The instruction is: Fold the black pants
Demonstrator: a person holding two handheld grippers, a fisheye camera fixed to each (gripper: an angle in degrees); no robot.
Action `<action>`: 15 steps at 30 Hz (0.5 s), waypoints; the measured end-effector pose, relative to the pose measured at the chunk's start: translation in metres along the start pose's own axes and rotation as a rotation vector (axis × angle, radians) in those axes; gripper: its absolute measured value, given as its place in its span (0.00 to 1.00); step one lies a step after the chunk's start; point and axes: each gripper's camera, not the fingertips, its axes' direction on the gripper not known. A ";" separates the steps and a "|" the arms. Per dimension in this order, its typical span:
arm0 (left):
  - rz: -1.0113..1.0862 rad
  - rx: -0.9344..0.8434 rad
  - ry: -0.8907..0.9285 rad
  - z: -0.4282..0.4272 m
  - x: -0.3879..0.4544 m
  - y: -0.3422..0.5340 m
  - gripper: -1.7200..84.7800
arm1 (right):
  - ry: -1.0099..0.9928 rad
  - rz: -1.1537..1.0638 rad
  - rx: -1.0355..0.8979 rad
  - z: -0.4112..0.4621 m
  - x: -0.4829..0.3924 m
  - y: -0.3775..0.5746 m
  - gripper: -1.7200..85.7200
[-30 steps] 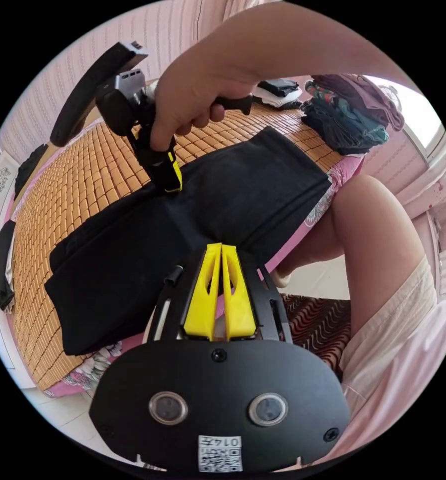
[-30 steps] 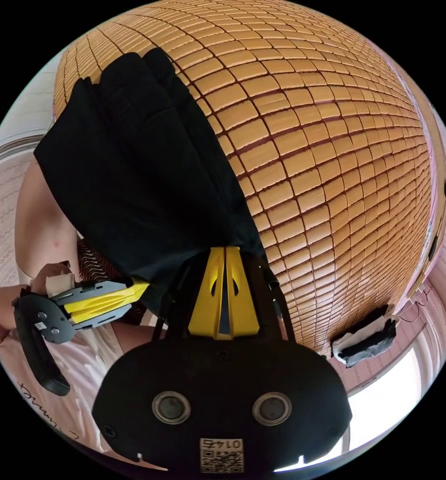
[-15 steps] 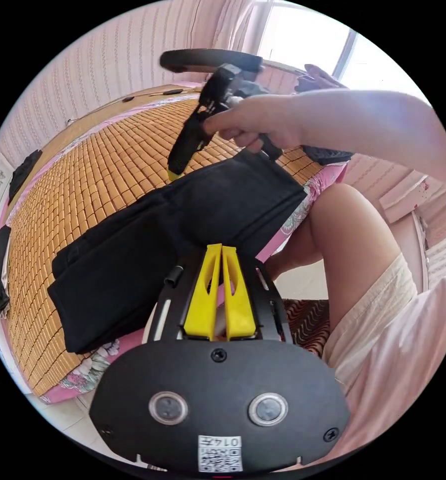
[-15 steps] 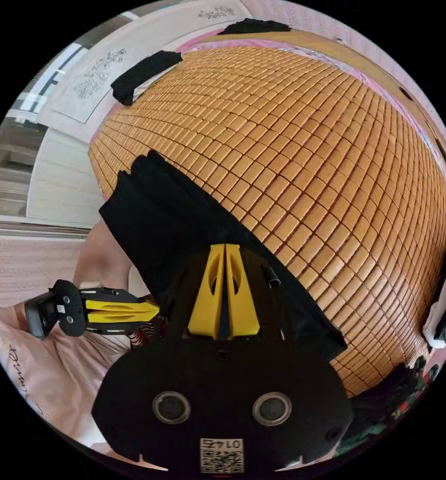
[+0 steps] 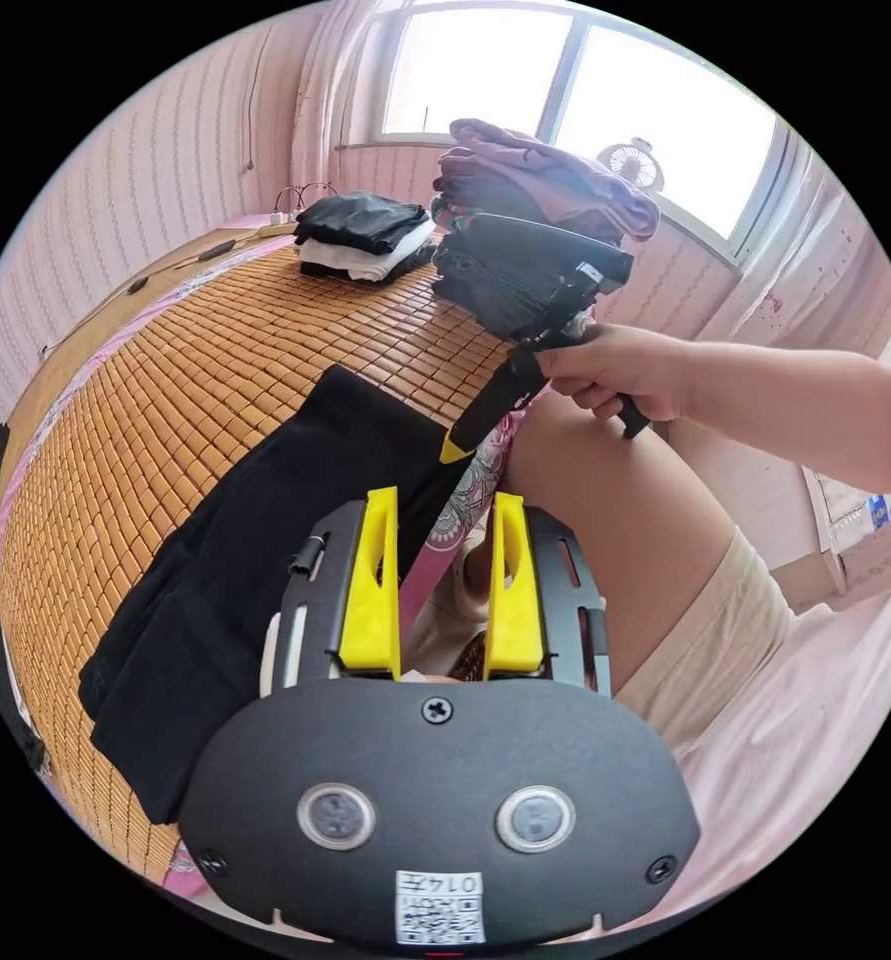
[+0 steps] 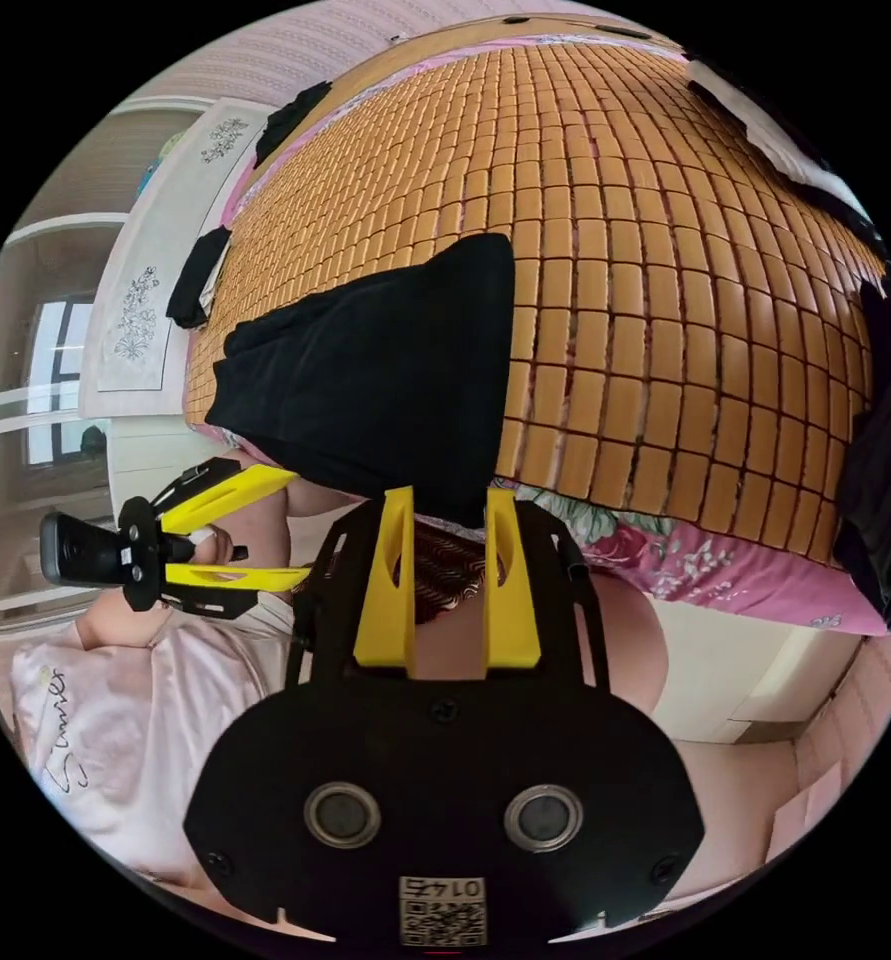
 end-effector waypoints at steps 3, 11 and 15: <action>0.011 -0.007 -0.034 0.000 0.013 -0.008 0.19 | -0.007 -0.038 0.122 -0.035 0.002 0.029 0.06; 0.037 -0.003 -0.112 -0.014 0.039 0.005 0.07 | -0.182 -0.228 0.220 -0.115 -0.015 0.121 0.05; 0.036 -0.006 -0.099 -0.020 0.044 0.028 0.06 | -0.188 -0.052 0.382 -0.142 0.030 0.153 0.07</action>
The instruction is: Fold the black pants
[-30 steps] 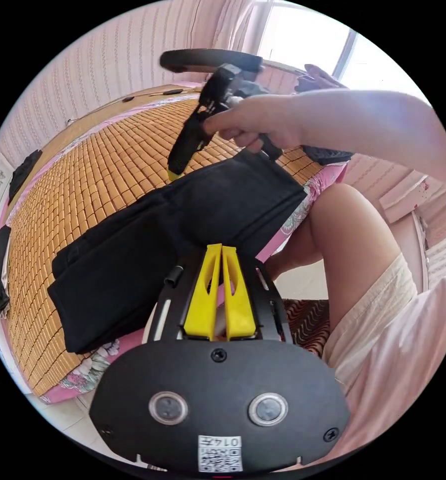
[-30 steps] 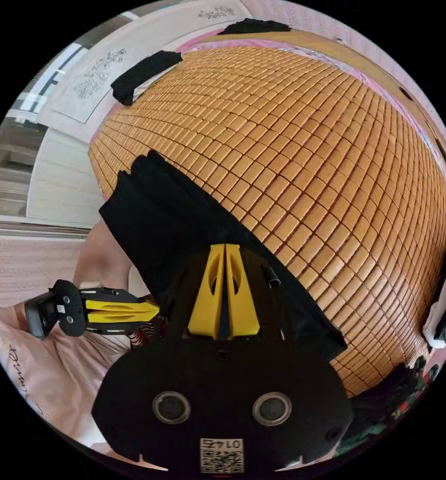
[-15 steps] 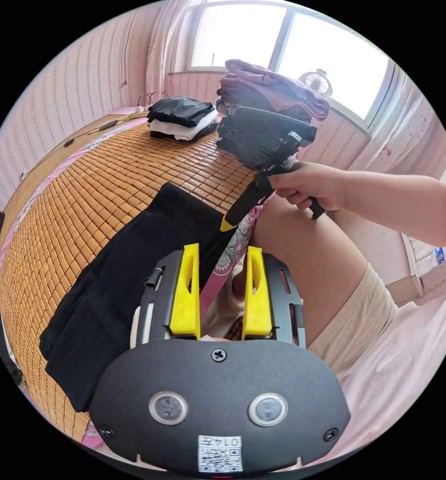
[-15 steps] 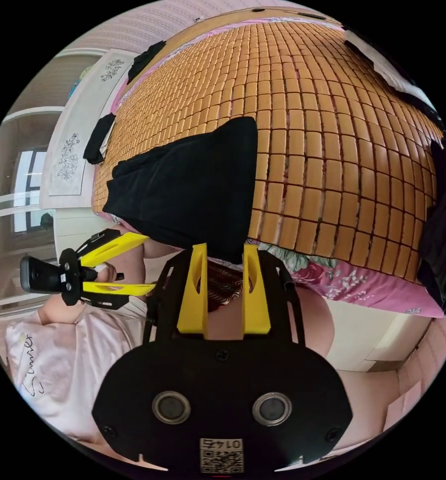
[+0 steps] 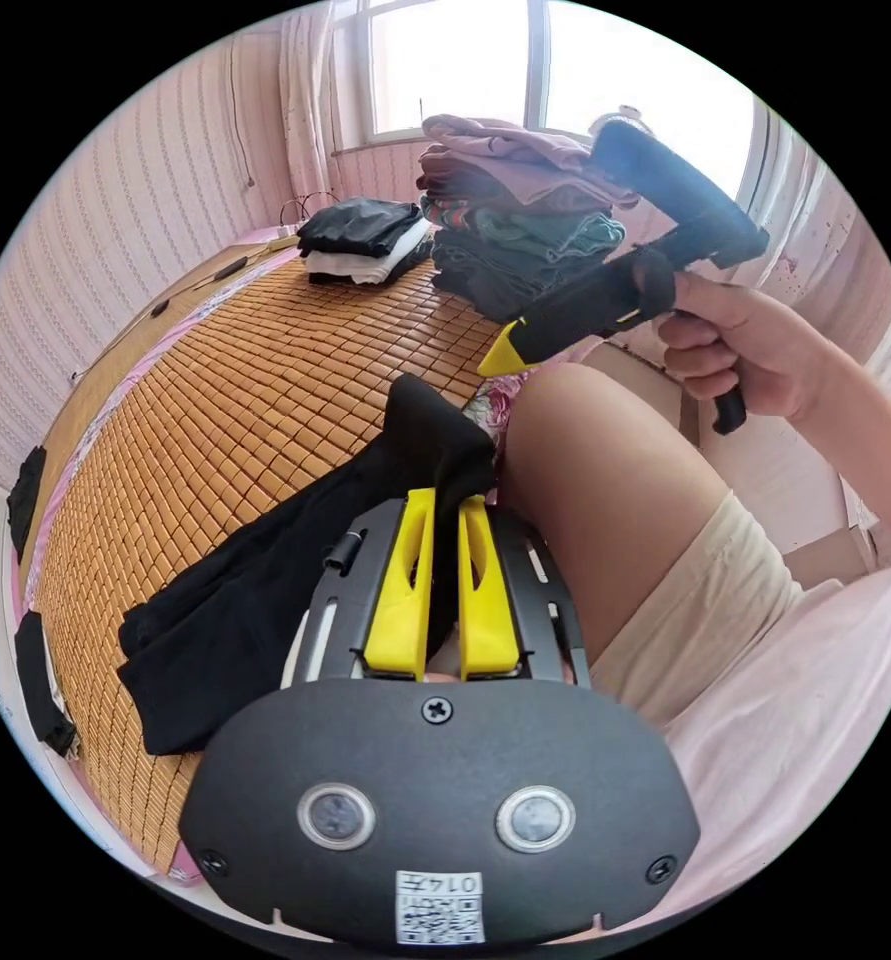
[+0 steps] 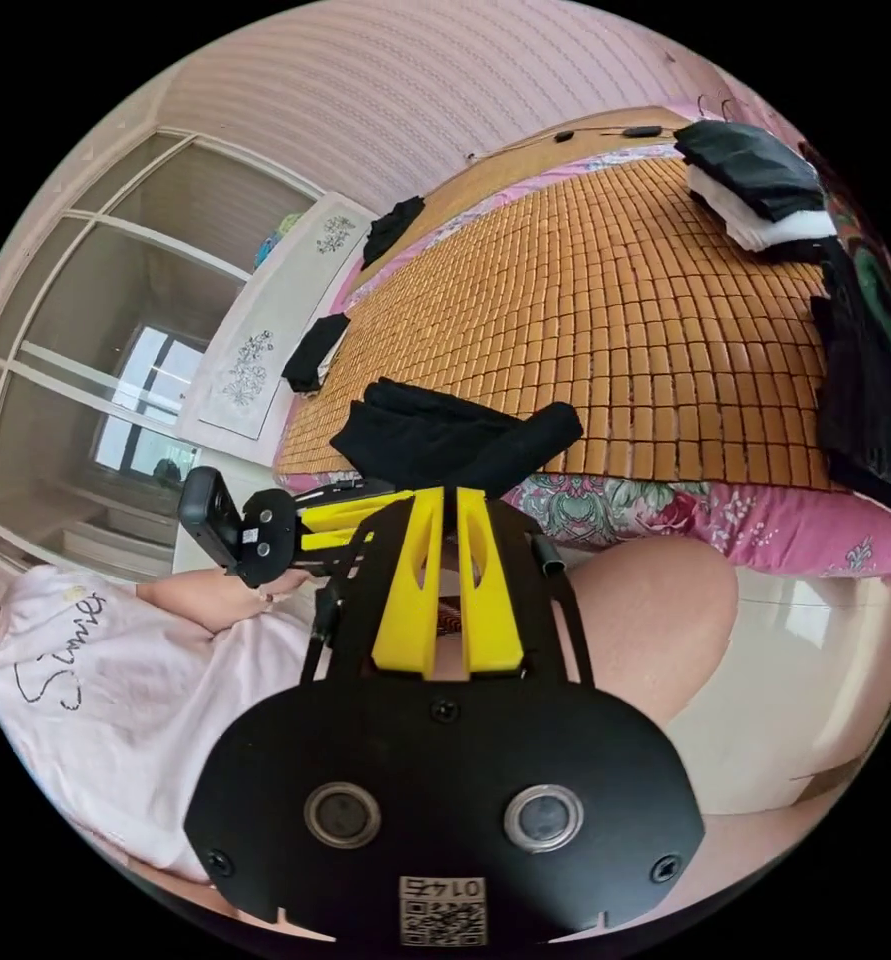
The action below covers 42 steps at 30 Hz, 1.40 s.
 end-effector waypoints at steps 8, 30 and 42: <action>0.007 0.057 -0.005 -0.025 0.001 0.033 0.06 | -0.261 0.235 -0.132 0.010 0.057 0.000 0.23; -0.592 0.193 -0.011 -0.037 -0.199 0.100 0.08 | -0.285 -0.271 -0.105 0.014 -0.130 -0.134 0.07; -0.847 0.154 0.079 0.015 -0.315 0.151 0.10 | 0.230 -0.145 -0.230 0.065 -0.113 -0.082 0.03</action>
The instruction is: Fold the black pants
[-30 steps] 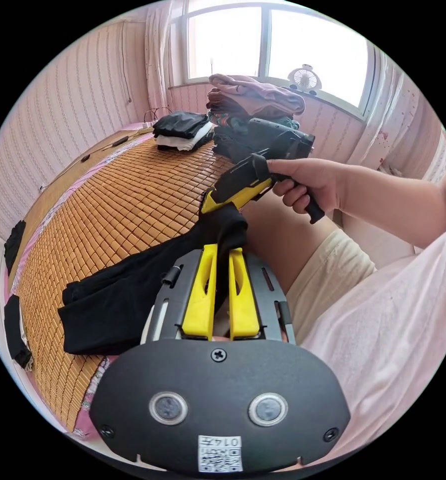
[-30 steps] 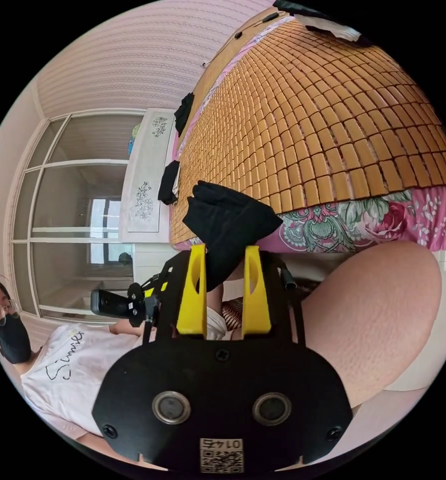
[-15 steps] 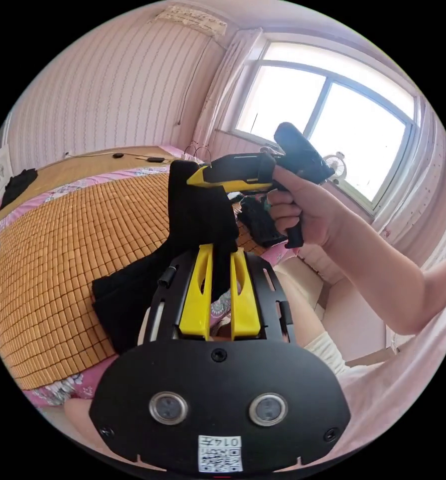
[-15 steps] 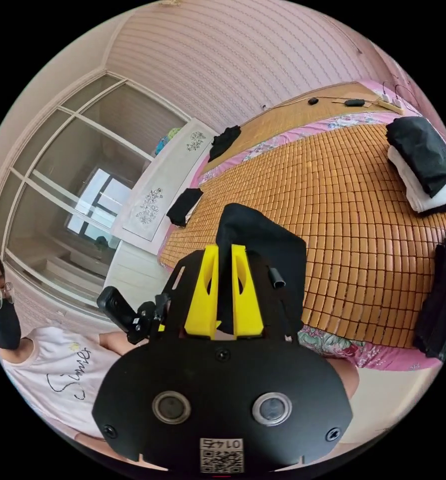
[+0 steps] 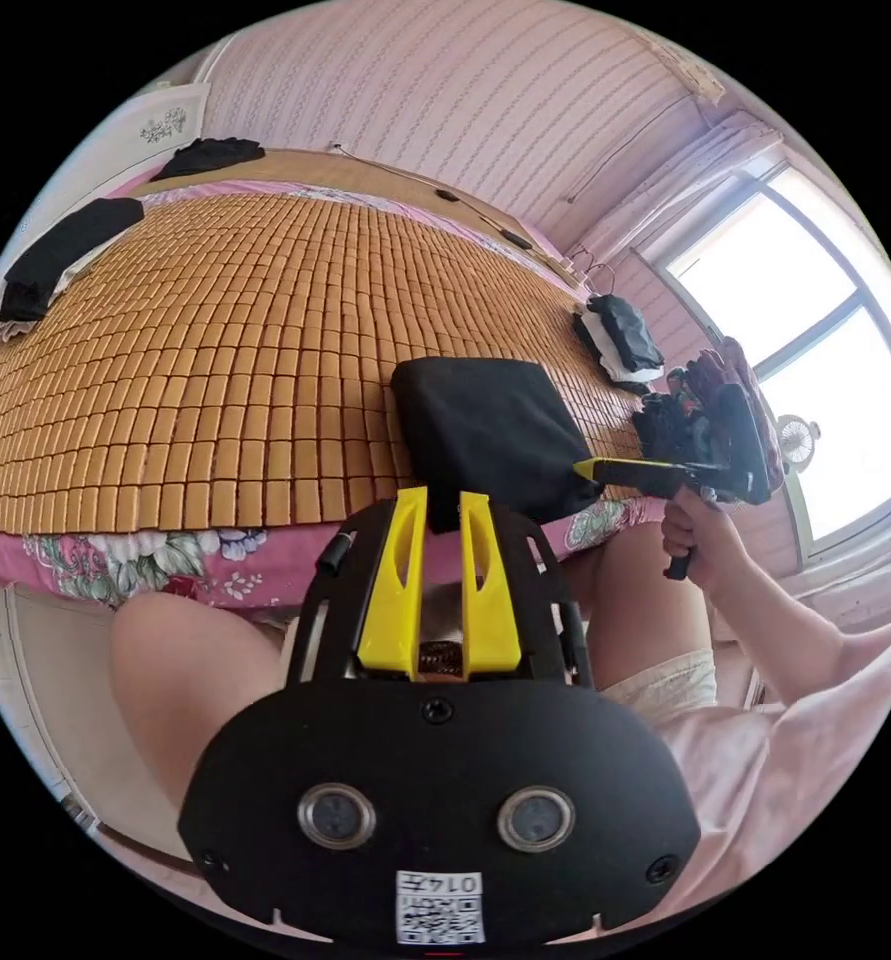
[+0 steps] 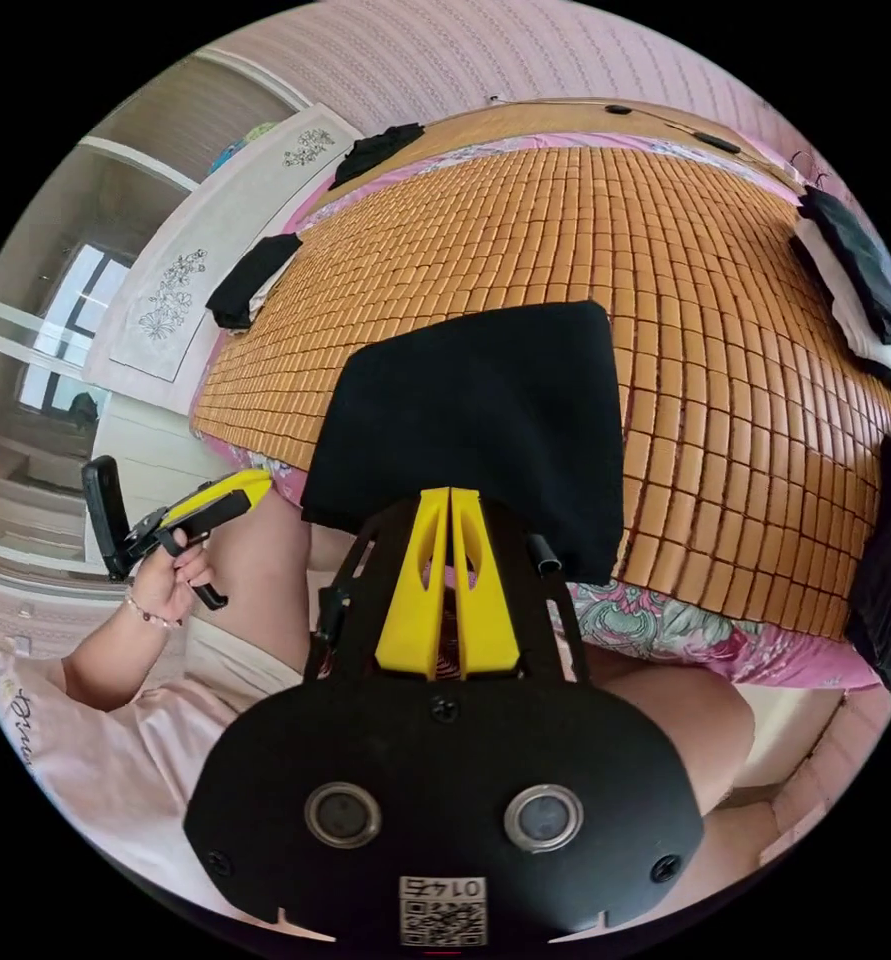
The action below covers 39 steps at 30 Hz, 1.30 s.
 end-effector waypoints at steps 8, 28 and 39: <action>0.020 -0.053 0.011 0.050 -0.018 -0.071 0.18 | -0.017 0.018 0.151 -0.043 0.002 -0.026 0.16; -0.147 -0.109 0.131 0.107 -0.051 -0.123 0.10 | 0.033 -0.330 -0.024 -0.049 -0.099 -0.127 0.08; -0.006 0.191 0.332 0.138 0.097 -0.254 0.07 | 0.195 -0.473 0.123 -0.196 -0.109 -0.230 0.07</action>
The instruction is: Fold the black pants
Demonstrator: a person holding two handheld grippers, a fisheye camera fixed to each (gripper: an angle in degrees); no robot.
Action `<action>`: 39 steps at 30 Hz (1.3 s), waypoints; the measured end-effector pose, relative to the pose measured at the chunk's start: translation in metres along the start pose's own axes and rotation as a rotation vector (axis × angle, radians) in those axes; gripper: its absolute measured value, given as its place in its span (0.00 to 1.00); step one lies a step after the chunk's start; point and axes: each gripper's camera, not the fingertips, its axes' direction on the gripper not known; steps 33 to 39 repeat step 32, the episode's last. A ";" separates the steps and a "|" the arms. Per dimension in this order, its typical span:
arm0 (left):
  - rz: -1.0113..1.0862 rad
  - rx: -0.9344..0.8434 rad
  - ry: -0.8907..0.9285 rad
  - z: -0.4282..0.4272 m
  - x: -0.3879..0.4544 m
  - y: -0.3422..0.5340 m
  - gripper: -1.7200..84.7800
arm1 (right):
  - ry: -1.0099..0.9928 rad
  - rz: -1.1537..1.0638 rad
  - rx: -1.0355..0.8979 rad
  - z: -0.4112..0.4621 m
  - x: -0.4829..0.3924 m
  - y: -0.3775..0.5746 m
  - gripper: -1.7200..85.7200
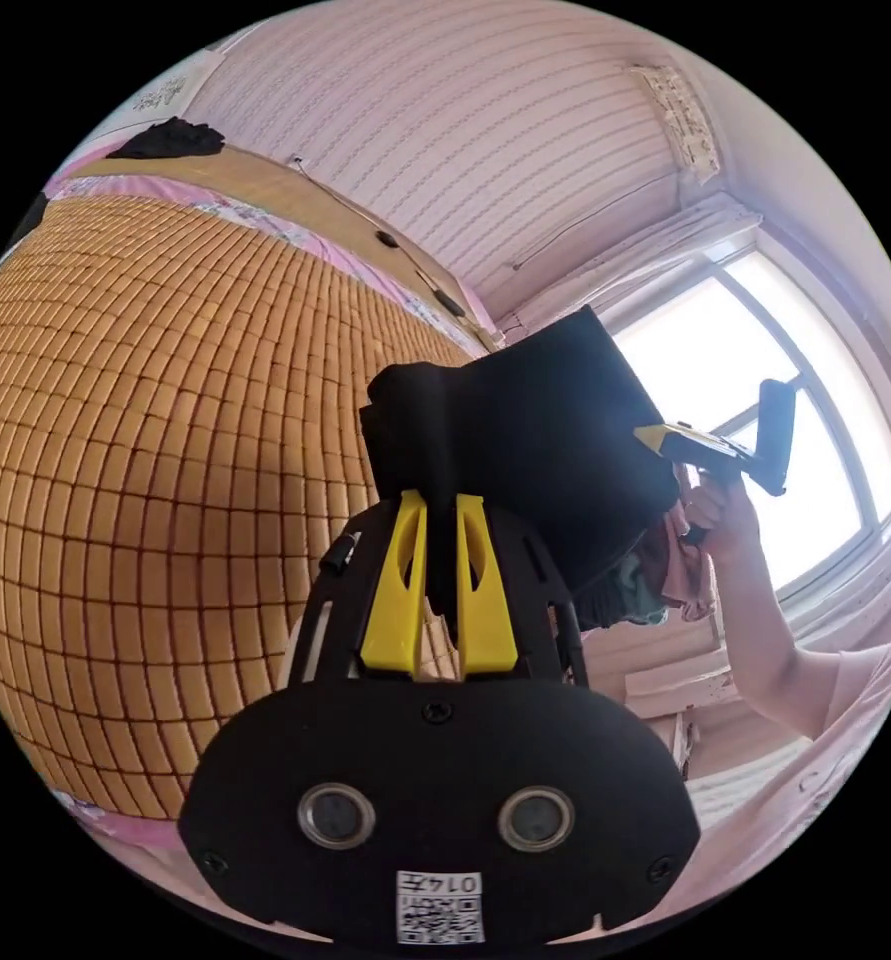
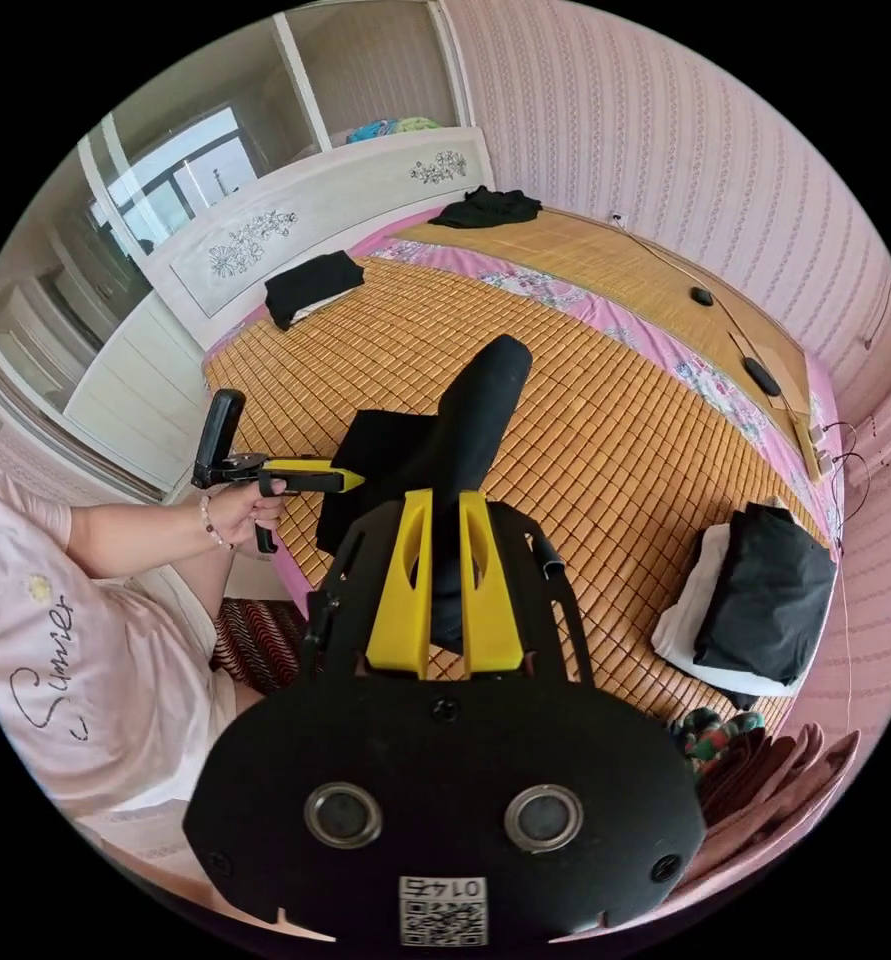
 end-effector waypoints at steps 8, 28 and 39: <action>0.233 -0.090 0.095 0.191 0.205 -0.143 0.12 | 0.462 0.394 -0.106 -0.128 0.207 0.002 0.11; 0.343 -0.324 -1.068 0.047 0.286 0.018 0.10 | 0.104 0.444 -0.003 -0.006 0.012 0.001 0.15; 0.178 -0.199 -1.221 -0.040 0.302 0.061 0.03 | -0.162 0.382 0.004 0.053 -0.105 -0.016 0.14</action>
